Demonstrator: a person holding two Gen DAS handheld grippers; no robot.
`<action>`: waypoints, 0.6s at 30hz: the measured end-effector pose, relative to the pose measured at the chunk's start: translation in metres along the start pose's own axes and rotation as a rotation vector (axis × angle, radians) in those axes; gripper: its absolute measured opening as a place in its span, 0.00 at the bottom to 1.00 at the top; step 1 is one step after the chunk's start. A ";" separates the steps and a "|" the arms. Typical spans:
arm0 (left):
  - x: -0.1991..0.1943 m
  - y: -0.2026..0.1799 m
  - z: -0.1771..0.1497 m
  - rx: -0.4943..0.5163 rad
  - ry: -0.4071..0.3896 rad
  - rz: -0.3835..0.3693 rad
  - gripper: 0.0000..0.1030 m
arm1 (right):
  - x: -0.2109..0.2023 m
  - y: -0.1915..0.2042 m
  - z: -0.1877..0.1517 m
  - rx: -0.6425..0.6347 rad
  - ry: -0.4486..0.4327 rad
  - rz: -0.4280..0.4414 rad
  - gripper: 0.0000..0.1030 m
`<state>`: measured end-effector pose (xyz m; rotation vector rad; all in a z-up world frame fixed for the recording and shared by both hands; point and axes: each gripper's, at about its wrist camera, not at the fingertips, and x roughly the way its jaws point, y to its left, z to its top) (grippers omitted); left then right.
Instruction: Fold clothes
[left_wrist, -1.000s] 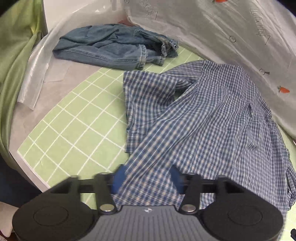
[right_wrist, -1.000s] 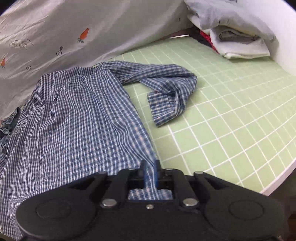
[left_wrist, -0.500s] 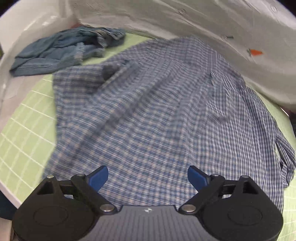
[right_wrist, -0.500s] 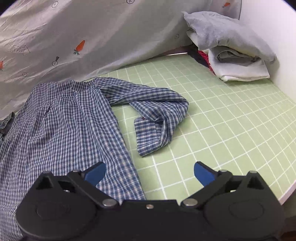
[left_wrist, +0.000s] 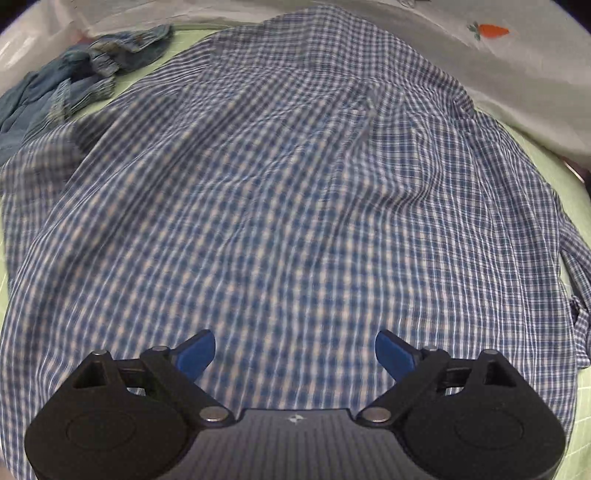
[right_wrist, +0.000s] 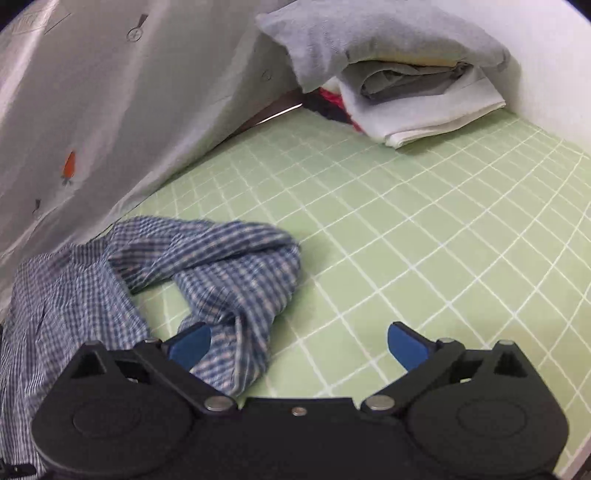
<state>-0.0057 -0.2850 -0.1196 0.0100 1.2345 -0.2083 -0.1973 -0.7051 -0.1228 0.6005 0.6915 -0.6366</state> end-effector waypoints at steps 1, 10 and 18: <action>0.003 -0.005 0.003 0.008 0.008 0.002 0.91 | 0.009 -0.001 0.006 0.007 0.002 -0.003 1.00; 0.029 -0.044 0.020 0.093 0.071 0.036 0.95 | 0.063 0.010 0.029 -0.089 0.081 0.008 0.82; 0.033 -0.058 0.016 0.148 0.084 0.075 1.00 | 0.081 0.012 0.046 -0.200 0.077 0.041 0.71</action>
